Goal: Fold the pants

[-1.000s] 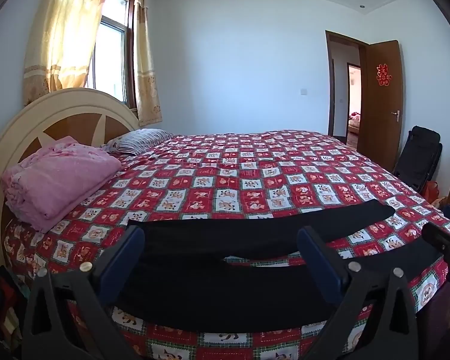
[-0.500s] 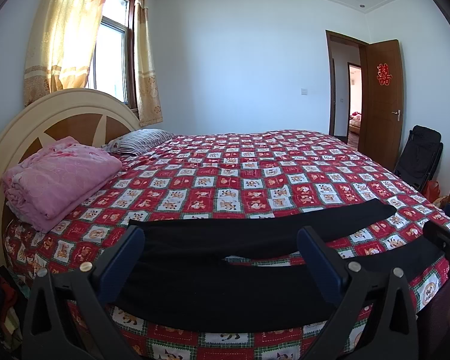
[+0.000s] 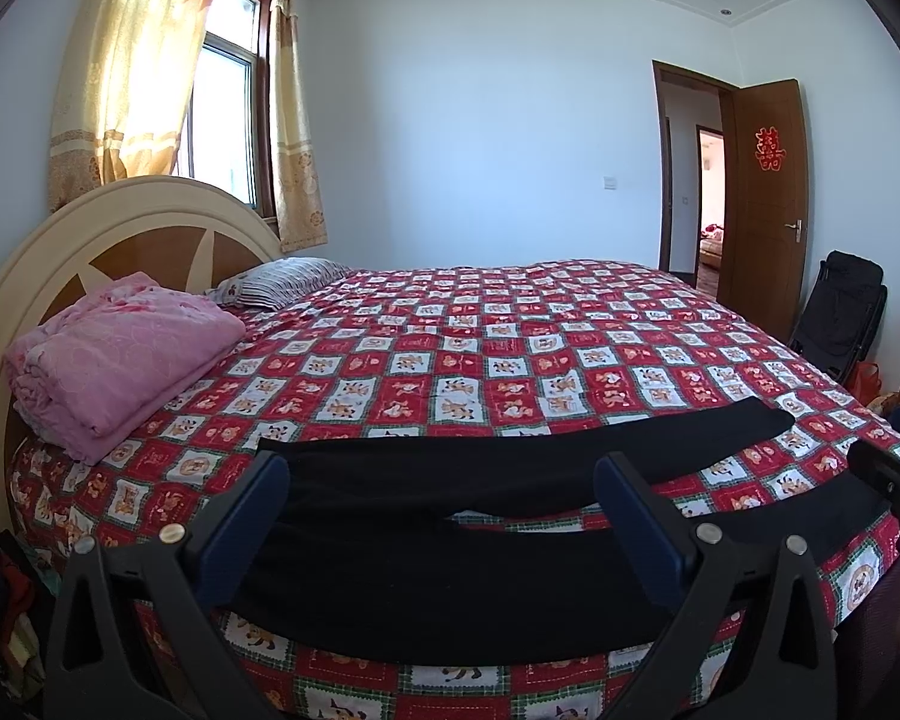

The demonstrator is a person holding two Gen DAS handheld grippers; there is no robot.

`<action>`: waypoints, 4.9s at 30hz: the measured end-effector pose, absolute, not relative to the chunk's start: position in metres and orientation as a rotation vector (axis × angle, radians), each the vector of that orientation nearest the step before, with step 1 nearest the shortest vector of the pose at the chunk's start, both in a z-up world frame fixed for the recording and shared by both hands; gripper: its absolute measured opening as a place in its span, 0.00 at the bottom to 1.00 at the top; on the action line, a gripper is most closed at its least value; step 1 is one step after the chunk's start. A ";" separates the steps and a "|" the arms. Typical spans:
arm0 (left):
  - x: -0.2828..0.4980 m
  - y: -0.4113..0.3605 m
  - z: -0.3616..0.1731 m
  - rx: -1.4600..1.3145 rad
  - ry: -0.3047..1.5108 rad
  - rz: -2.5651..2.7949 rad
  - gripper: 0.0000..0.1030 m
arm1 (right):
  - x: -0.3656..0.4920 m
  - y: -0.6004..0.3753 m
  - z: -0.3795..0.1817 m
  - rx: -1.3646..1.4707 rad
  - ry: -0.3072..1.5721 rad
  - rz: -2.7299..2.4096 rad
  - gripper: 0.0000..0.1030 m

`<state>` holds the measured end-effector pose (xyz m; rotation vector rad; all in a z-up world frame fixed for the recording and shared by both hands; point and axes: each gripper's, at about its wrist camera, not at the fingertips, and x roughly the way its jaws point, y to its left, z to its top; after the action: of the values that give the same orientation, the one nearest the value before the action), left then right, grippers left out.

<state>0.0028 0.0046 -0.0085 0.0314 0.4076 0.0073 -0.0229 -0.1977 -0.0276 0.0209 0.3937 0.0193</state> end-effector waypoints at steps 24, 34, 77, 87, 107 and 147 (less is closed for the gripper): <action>0.005 0.011 -0.012 0.027 0.403 0.011 1.00 | -0.022 -0.196 -0.031 0.019 0.400 0.018 0.99; 0.005 0.012 -0.012 0.028 0.402 0.013 1.00 | -0.021 -0.196 -0.032 0.019 0.404 0.019 0.99; 0.137 0.139 -0.093 0.102 0.600 0.221 1.00 | 0.024 -0.195 -0.096 0.022 0.559 0.107 0.99; 0.231 0.211 -0.141 -0.058 0.763 0.125 0.87 | 0.047 -0.192 -0.142 0.007 0.679 0.133 0.76; 0.301 0.244 -0.189 -0.147 0.898 -0.009 0.52 | 0.141 -0.301 -0.135 0.112 0.772 -0.033 0.47; 0.310 0.242 -0.186 -0.151 0.874 -0.086 0.18 | 0.357 -0.519 -0.195 0.251 1.023 -0.183 0.08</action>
<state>0.3103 0.2418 -0.1862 -0.1512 0.8738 -0.0860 0.3571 -0.5186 -0.1950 0.2509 1.0231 -0.1829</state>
